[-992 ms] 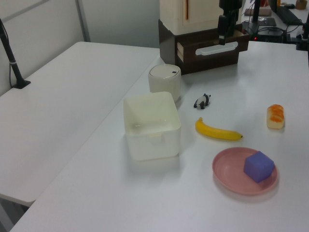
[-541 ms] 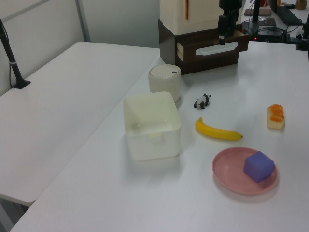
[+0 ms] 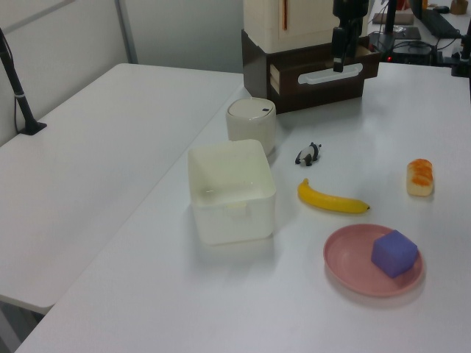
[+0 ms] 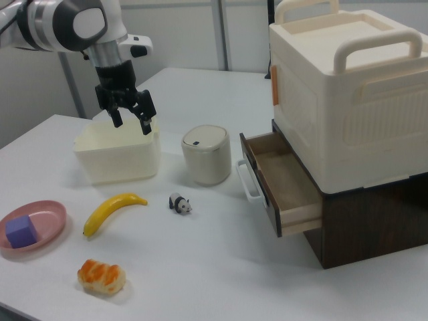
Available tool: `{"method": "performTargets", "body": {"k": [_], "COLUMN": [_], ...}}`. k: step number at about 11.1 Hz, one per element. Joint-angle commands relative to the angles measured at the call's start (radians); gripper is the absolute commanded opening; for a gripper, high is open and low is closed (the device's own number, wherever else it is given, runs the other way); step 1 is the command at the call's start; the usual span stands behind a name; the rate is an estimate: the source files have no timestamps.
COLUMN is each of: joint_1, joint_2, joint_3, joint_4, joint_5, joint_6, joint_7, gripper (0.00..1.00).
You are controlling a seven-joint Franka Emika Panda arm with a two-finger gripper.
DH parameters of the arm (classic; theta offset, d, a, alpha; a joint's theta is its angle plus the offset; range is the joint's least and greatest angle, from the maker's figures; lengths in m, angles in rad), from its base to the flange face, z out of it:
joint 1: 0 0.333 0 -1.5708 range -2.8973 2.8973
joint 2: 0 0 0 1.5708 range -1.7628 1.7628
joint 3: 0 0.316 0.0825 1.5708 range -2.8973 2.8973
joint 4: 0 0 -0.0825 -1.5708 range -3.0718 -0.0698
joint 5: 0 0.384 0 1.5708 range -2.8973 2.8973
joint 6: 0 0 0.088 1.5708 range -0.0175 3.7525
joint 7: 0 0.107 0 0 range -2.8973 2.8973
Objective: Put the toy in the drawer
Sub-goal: 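Move the gripper down toward the black-and-white panda toy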
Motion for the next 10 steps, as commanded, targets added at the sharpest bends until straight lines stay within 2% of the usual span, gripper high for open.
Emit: {"method": "performTargets", "body": {"k": [1,4,8,10], "joint_1": [0.009,0.032,0.026,0.026], "joint_2": [0.015,0.051,0.111,0.142], "joint_3": [0.007,0.009,0.009,0.009], "joint_4": [-0.028,-0.045,-0.065,-0.094], "joint_5": [-0.035,-0.036,-0.033,-0.044], "joint_6": [0.017,0.075,0.128,0.204], "joint_7": [-0.039,-0.058,-0.051,-0.12], "gripper": [1.0,1.0,1.0,1.0]}}
